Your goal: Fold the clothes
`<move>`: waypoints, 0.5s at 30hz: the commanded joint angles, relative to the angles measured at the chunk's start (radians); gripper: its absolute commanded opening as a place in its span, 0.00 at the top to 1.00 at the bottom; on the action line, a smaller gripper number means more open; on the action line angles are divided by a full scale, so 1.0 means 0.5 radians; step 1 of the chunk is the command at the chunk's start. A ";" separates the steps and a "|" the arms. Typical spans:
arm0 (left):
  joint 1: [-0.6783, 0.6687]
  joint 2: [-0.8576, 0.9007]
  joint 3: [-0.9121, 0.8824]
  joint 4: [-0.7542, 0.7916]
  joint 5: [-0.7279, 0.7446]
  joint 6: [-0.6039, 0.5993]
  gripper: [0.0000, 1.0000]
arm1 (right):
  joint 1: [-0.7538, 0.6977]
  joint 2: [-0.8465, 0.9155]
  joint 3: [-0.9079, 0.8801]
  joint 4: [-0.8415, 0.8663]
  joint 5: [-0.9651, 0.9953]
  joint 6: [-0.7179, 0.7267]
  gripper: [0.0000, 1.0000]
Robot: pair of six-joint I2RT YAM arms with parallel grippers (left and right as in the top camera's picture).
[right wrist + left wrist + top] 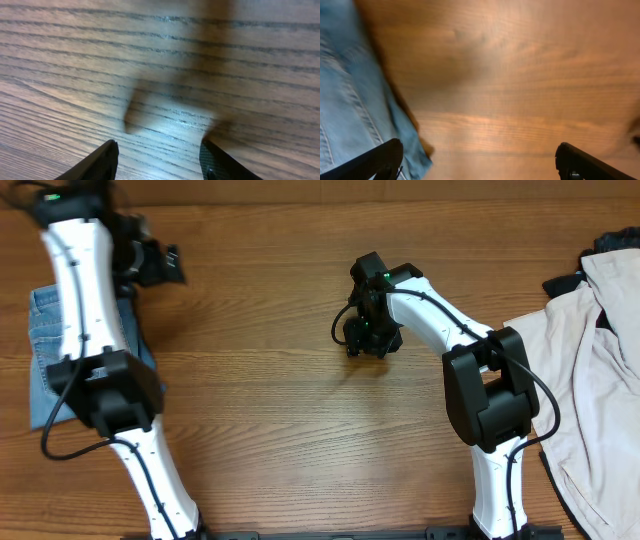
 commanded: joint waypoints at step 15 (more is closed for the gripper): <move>-0.126 -0.033 -1.070 0.205 -0.430 -0.261 0.00 | 0.004 0.023 -0.001 -0.104 0.012 0.007 0.44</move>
